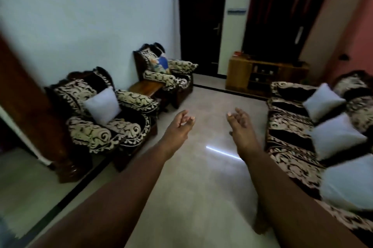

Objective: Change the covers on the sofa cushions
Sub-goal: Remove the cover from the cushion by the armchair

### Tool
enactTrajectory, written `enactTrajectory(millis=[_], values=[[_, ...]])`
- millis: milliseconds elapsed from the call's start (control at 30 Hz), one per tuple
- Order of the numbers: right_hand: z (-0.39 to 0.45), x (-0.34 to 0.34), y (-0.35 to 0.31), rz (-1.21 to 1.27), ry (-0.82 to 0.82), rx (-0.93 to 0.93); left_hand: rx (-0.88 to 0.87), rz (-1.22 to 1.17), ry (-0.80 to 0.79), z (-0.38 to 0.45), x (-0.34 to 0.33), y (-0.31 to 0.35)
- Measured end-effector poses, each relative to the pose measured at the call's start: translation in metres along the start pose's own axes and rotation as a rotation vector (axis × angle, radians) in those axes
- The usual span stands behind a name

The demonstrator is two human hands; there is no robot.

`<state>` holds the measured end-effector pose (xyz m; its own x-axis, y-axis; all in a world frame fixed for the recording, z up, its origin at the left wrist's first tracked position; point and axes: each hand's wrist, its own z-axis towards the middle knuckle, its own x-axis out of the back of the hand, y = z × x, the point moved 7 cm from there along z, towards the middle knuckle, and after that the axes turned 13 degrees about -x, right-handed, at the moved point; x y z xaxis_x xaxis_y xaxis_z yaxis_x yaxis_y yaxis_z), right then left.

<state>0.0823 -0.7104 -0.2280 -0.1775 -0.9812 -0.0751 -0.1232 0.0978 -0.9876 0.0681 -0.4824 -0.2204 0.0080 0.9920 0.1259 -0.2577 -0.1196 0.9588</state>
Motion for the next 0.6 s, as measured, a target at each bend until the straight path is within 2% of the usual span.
enactTrajectory(millis=[133,233,600], values=[[0.039,-0.069,0.004,-0.036,-0.089,-0.034,0.019,-0.005,0.108,0.027,0.061,-0.017],[0.080,-0.091,0.004,-0.042,-0.123,-0.054,0.014,0.001,0.133,0.064,0.075,-0.031],[0.313,-0.094,-0.038,-0.045,-0.169,-0.023,-0.031,0.080,0.152,0.290,0.036,-0.061]])
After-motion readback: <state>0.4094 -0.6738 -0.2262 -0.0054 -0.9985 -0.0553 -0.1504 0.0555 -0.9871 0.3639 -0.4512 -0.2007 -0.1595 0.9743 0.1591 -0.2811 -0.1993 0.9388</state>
